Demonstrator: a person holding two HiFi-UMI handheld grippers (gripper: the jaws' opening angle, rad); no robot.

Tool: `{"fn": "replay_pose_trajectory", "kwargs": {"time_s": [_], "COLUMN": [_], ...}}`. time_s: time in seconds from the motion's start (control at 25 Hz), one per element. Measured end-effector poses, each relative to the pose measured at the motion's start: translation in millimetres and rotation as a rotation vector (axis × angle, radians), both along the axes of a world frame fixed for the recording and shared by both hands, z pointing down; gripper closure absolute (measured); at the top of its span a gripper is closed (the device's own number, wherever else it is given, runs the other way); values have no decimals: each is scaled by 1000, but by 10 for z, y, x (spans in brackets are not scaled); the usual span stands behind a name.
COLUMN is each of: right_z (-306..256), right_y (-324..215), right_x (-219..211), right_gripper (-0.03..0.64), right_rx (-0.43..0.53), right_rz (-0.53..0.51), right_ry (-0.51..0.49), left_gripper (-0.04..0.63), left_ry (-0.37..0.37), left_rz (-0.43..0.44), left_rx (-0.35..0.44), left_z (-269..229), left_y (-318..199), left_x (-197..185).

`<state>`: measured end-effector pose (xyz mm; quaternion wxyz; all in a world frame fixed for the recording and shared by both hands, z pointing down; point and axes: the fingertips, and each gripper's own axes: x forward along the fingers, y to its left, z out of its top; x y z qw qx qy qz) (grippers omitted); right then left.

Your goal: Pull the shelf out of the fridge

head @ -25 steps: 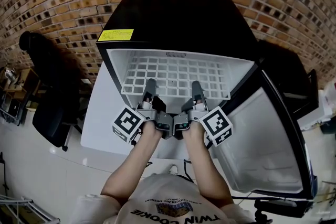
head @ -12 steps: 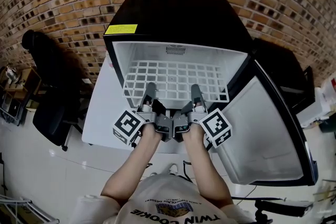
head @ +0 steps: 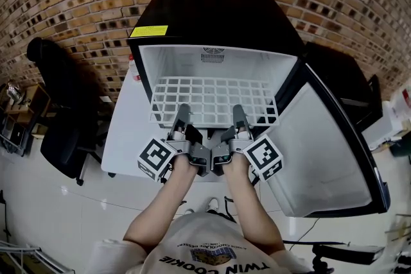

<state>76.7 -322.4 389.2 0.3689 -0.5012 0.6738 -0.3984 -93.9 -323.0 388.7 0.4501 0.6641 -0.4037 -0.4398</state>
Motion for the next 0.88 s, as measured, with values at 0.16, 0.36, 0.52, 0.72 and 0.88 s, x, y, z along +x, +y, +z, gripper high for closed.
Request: {"fn": "replay_pose_trajectory", "kwargs": {"time_s": [0.16,0.36,0.52,0.72,0.88], "right_z": [10,10,10,-151,-234], "right_y": [119,288,472,746,873], "right_x": [3,-9,-42,-98,-143], "right_gripper": [545,537,523,522,518], "right_rx": [1,9,23,86,124], "right_rz": [5,13,4,4,0], "right_ry": [0,13,9,47,51], "left_gripper": [568,568,572,572,572], "left_ry": [4,10,-7,16,-10], "left_rz": [8,27,39,57,65], "left_rx": [0,11,53,96,147], "left_z": [12,-11,-118,-204,-298], "left_y": [121,275,479,725,832], "left_x": [6,3,-10,-59,-95]}}
